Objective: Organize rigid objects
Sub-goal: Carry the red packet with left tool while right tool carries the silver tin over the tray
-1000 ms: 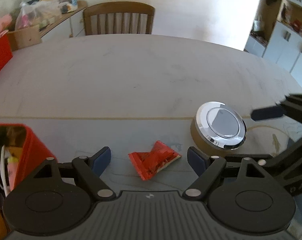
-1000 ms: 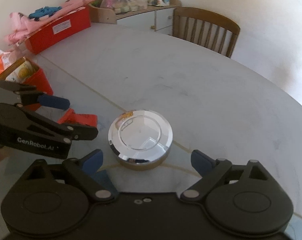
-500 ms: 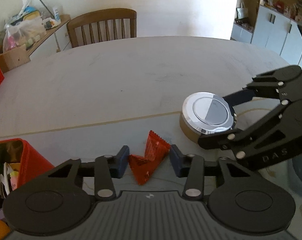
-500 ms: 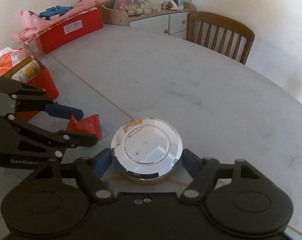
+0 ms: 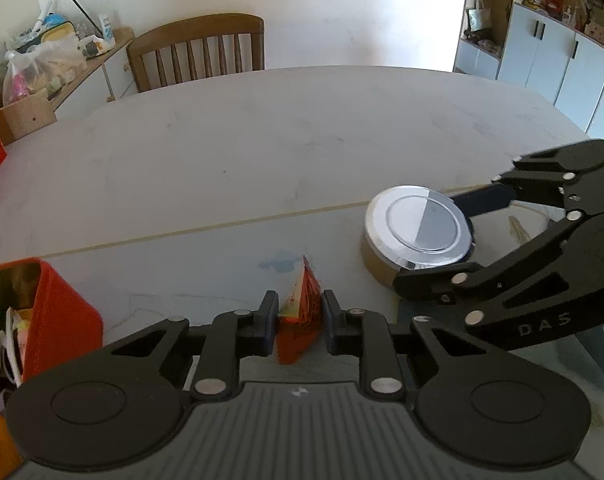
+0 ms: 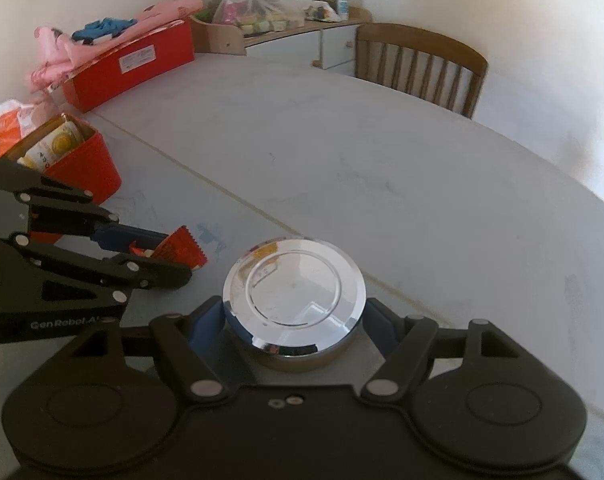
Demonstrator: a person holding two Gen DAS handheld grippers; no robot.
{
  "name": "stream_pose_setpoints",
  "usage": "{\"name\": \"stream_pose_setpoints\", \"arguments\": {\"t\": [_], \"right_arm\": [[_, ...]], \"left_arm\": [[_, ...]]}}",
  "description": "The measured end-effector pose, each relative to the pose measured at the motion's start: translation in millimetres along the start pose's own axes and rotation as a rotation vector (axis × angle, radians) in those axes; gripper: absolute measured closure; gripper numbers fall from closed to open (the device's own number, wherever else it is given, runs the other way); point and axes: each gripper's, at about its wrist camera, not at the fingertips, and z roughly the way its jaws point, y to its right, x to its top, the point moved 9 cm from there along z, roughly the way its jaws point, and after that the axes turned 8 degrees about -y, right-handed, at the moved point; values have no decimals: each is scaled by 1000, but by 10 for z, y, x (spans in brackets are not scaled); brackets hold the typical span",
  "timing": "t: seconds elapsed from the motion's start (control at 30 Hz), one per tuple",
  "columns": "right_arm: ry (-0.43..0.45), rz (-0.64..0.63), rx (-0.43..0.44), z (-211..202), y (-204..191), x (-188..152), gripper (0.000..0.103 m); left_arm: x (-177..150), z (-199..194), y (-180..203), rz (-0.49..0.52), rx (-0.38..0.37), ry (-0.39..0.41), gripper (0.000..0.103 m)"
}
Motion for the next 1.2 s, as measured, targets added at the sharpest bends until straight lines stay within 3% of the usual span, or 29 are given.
{"name": "stream_pose_setpoints", "arguments": {"t": [0.47,0.73,1.2], "right_arm": [[37,63,0,-670,-295,-48,29],[75,25,-4,-1050,-628,81,29],[128,-24,15,-1294,-1472,367,29]], "left_arm": [[-31,-469,-77,-84,-31,26,81],[-51,-874,-243,-132,-37,63,81],[-328,-1589,-877,-177,-1,140,81]]}}
